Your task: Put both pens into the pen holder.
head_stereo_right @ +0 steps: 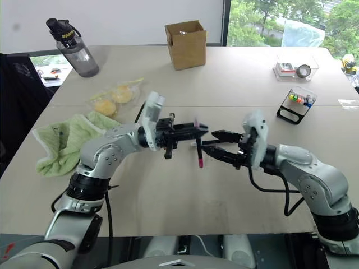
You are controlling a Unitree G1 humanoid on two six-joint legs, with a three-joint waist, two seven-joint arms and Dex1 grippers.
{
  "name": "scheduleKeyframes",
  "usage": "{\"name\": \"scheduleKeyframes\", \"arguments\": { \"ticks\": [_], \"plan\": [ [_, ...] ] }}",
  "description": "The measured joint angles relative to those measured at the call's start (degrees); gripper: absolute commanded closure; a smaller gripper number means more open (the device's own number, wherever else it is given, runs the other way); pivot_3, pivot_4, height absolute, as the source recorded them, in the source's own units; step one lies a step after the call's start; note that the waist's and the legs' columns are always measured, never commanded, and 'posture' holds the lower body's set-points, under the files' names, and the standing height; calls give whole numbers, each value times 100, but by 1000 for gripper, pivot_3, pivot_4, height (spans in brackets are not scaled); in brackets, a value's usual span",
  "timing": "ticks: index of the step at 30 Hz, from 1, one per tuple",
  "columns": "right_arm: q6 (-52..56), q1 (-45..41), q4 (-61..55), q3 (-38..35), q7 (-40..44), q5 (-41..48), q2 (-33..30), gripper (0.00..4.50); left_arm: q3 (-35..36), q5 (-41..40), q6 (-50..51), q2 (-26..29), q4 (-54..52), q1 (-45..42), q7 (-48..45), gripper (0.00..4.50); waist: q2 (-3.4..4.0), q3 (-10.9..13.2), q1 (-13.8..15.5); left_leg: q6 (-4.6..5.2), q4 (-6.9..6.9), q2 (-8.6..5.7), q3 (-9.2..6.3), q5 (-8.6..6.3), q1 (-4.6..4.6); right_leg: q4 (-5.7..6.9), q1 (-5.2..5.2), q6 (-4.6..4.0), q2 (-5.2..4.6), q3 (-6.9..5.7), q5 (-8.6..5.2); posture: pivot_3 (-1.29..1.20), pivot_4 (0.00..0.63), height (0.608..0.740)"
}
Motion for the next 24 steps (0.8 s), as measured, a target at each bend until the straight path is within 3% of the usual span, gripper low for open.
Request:
{"name": "scheduleKeyframes", "arguments": {
  "ticks": [4,7,12,16,18,20,24],
  "plan": [
    [403,-383,109,365,-149,-97,107,1378,-243,386,-222,43,-33,-228,-331,4500,-1,0,5,-1,0,1,-5,0,-18,-8,-12,2,-3,0,1,0,150,736],
    [609,-493,144,408,-192,-105,158,2189,-341,601,-299,57,-36,-270,-444,4500,-1,0,6,-11,4,1,-6,7,-54,-8,-44,4,-5,-2,2,0,150,736],
    [817,-570,109,422,-187,-52,249,4458,-370,870,-378,49,-19,-311,-489,4500,-1,0,4,-22,11,2,-8,14,-89,2,-78,5,-4,-3,3,0,150,736],
    [849,-575,107,411,-204,-57,256,4496,-354,928,-381,6,-15,-309,-489,4500,-1,0,3,-13,11,2,-8,9,-89,5,-78,5,-4,-4,3,0,150,736],
    [847,-575,103,398,-206,-69,264,4496,-332,930,-382,-24,-2,-307,-481,3495,-1,0,3,-12,12,2,-8,9,-89,7,-78,5,-4,-4,3,0,150,736],
    [846,-560,102,402,-204,-76,307,4496,-282,919,-401,-91,0,-308,-472,2912,-1,0,4,-13,13,2,-9,9,-88,9,-78,5,-3,-5,3,0,150,736],
    [468,-445,72,415,-46,-364,298,4496,-131,1018,-606,-292,6,-308,-209,1000,-1,0,10,-14,15,2,-10,9,-89,9,-78,6,-3,-5,3,0,150,736]
  ]
}}
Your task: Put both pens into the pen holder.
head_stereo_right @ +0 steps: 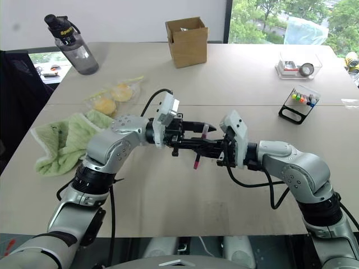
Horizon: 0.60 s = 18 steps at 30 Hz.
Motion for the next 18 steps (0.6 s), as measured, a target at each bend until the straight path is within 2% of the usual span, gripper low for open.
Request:
{"name": "scheduleKeyframes", "arguments": {
  "ticks": [3,7,13,18],
  "plan": [
    [-980,415,-6,-56,255,-731,-299,4496,206,-106,37,-8,-24,49,136,1000,0,0,3,-2,1,-1,2,1,0,-2,0,1,-1,1,0,0,150,736],
    [-2160,787,303,-616,217,-1580,-457,4496,758,-319,137,-16,-67,134,503,1000,-1,1,-21,-8,8,0,8,5,5,9,0,1,0,4,1,0,150,736],
    [-4386,505,1562,-1686,-705,-3112,-453,4496,1310,-445,197,-248,-108,-40,1330,1000,-1,0,0,-12,31,-1,8,7,4,23,3,1,2,6,1,0,150,736],
    [-5813,216,2736,-1762,-1386,-4146,-443,4496,1168,-325,386,-337,-179,-368,1755,1000,-1,0,-9,-15,35,0,17,8,3,22,3,1,1,15,1,0,150,736]
  ]
}}
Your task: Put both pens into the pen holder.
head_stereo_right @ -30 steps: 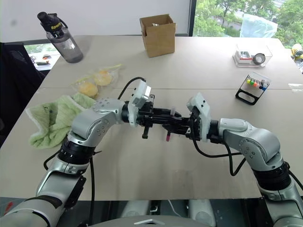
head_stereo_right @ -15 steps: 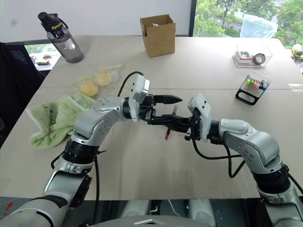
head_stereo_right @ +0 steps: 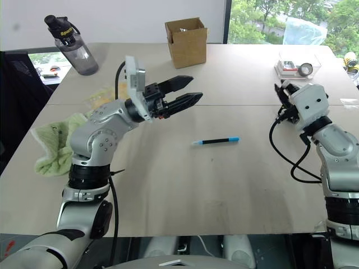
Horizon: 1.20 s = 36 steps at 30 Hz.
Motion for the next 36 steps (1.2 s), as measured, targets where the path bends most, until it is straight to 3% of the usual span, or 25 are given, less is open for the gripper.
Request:
{"name": "scheduleKeyframes", "arguments": {
  "ticks": [6,9,17,28,29,32,33,36],
  "plan": [
    [-894,-90,980,-6,-515,-539,64,4496,-99,70,380,118,-158,-67,284,1000,2,1,-22,-7,0,4,1,4,4,5,-1,0,1,5,0,0,150,736],
    [-1175,-190,1246,-67,-673,-616,62,4496,-232,106,837,460,-367,-75,330,1000,3,0,-55,-8,0,4,0,5,6,7,-1,-1,1,6,0,0,150,736],
    [-1347,-360,1722,-101,-779,-458,229,4496,-299,13,1603,663,-601,-312,423,1000,4,0,-89,-9,3,3,1,6,5,9,0,-1,-1,7,1,0,150,736],
    [-1662,-906,2866,-87,-790,-377,348,4496,-507,30,1843,655,-615,-362,427,1000,4,0,-136,-11,4,3,4,6,7,11,0,-1,-1,10,1,0,150,736],
    [-1712,-1024,3074,-83,-787,-379,348,3378,-509,30,1847,641,-612,-396,423,937,4,0,-137,-11,4,3,4,6,7,11,0,-1,-1,10,1,0,150,736],
    [-1765,-1154,3327,-77,-772,-375,347,2530,-511,51,1847,648,-609,-447,410,937,5,0,-138,-11,4,4,4,7,7,11,0,-1,-1,10,1,0,150,736],
    [-1772,-1213,3446,-77,-751,-367,347,1893,-512,66,1847,656,-608,-451,396,937,4,0,-139,-12,4,4,5,7,7,11,0,-1,-2,11,1,0,150,736],
    [-1815,-1275,3583,-77,-722,-358,347,573,-526,90,1847,677,-590,-450,363,937,4,0,-138,-12,4,4,4,7,7,11,0,-1,-3,11,1,0,150,736]
  ]
}}
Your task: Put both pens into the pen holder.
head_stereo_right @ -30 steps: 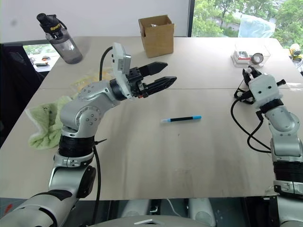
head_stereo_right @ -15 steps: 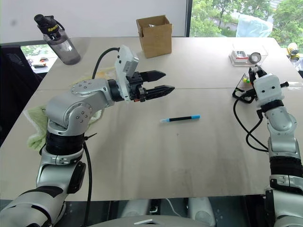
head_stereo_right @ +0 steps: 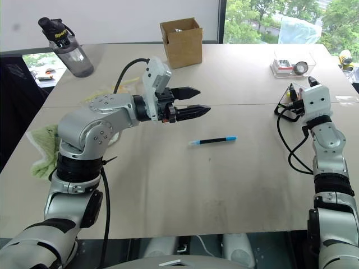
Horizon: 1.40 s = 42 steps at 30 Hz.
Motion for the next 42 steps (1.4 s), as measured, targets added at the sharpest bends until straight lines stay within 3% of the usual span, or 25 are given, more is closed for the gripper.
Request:
{"name": "scheduleKeyframes", "arguments": {
  "ticks": [2,10,22,23,24,28,31,38,42],
  "plan": [
    [-44,-2,30,-1,-9,8,0,106,-28,25,0,30,1,5,-23,937,0,0,0,0,0,0,0,0,0,0,0,0,-1,0,0,0,150,736],
    [-71,67,-367,-47,52,369,48,106,-545,328,-139,395,123,472,-423,937,2,-1,-6,-2,0,1,-1,1,3,4,0,0,-1,4,0,0,150,736],
    [1214,1088,-2443,-145,383,1157,168,106,-1366,1392,-1631,272,1570,892,-1201,937,7,-4,15,0,7,-1,0,0,0,8,0,0,2,2,0,0,150,736],
    [1352,1161,-2571,-156,435,1241,167,0,-1453,1492,-1735,248,1737,939,-1261,1458,7,-4,9,1,7,-1,0,0,0,8,-1,0,2,2,0,0,150,736],
    [1477,1224,-2683,-169,459,1300,168,0,-1519,1549,-1825,232,1852,943,-1311,1602,7,-4,6,1,7,-1,0,0,0,9,-1,0,2,2,0,0,150,736],
    [2257,1640,-3383,-155,662,1673,193,0,-1661,1973,-2513,105,2462,890,-1494,3538,9,-7,17,3,8,-1,-1,-1,2,11,1,0,4,1,0,0,150,736],
    [2580,1722,-3616,-146,690,1791,223,0,-1661,2135,-2839,1,2812,804,-1604,4451,14,-12,19,4,11,-4,1,-2,2,12,1,0,3,2,0,0,150,736],
    [2984,1774,-3913,-154,737,1920,228,0,-1572,2304,-3150,-155,3091,758,-1792,4451,16,-19,58,10,13,-5,-2,-5,4,12,7,0,4,-2,0,0,150,736],
    [3640,1998,-4240,-255,910,2650,464,0,-1245,2199,-3061,-451,3154,864,-1593,4451,16,-19,92,11,16,-3,-7,-6,2,13,9,1,3,-5,0,0,150,736]
  ]
}}
